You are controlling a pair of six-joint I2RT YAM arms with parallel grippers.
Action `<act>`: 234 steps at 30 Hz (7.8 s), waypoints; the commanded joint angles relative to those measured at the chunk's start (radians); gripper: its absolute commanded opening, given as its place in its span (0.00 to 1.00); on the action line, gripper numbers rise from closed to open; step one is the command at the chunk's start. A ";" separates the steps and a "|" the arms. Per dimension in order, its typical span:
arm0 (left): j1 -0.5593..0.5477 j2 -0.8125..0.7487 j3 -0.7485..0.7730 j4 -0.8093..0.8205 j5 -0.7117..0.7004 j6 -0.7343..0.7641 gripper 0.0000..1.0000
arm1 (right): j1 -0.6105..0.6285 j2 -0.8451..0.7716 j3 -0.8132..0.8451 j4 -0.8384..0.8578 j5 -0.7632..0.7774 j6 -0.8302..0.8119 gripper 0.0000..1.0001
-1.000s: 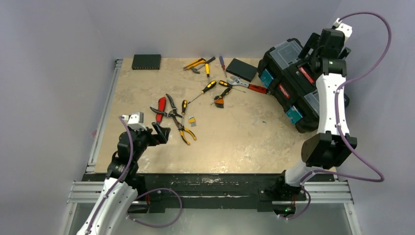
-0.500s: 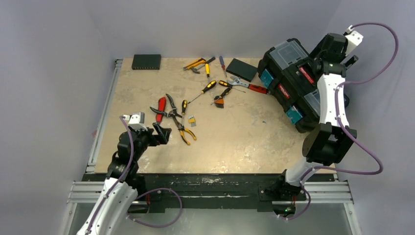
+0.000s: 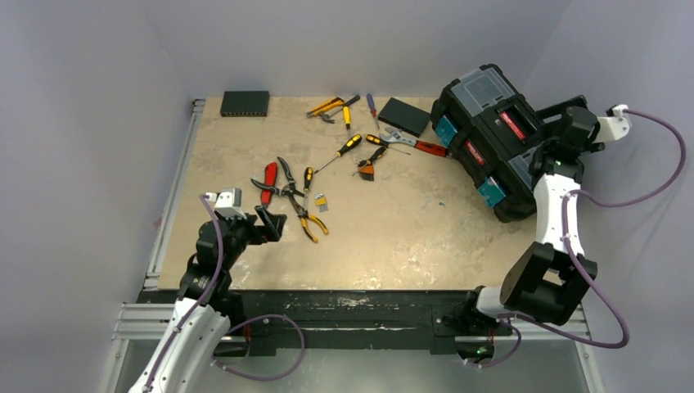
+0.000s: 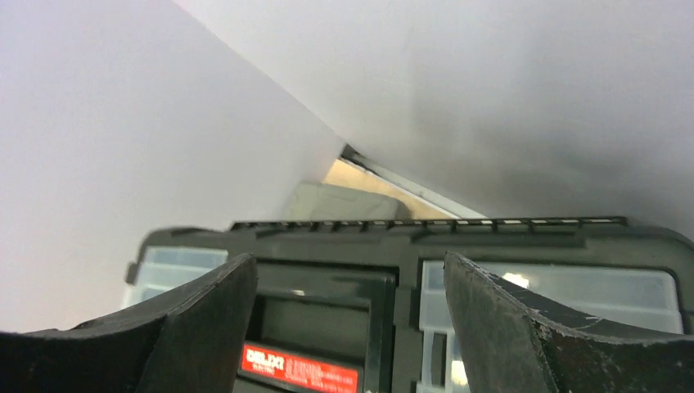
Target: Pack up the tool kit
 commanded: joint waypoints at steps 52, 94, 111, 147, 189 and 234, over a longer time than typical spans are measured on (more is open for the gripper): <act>-0.001 0.006 -0.007 0.054 0.017 0.024 0.98 | -0.091 0.266 -0.075 0.496 -0.248 0.447 0.46; -0.001 -0.010 -0.008 0.037 -0.010 0.019 0.97 | -0.014 0.122 0.025 0.158 -0.113 -0.229 0.60; -0.001 -0.026 -0.014 0.038 -0.004 0.021 0.97 | -0.021 0.361 0.281 -0.047 -0.123 -0.178 0.78; -0.001 -0.047 -0.015 0.018 -0.010 0.016 0.98 | -0.008 0.286 0.010 -0.516 -0.246 -0.083 0.85; -0.369 0.459 0.261 0.290 -0.089 -0.073 0.99 | -0.102 0.201 0.126 -0.675 -0.299 -0.108 0.87; -0.585 1.380 0.921 0.620 0.197 -0.426 1.00 | 0.149 -0.018 0.032 -0.602 -0.481 -0.464 0.91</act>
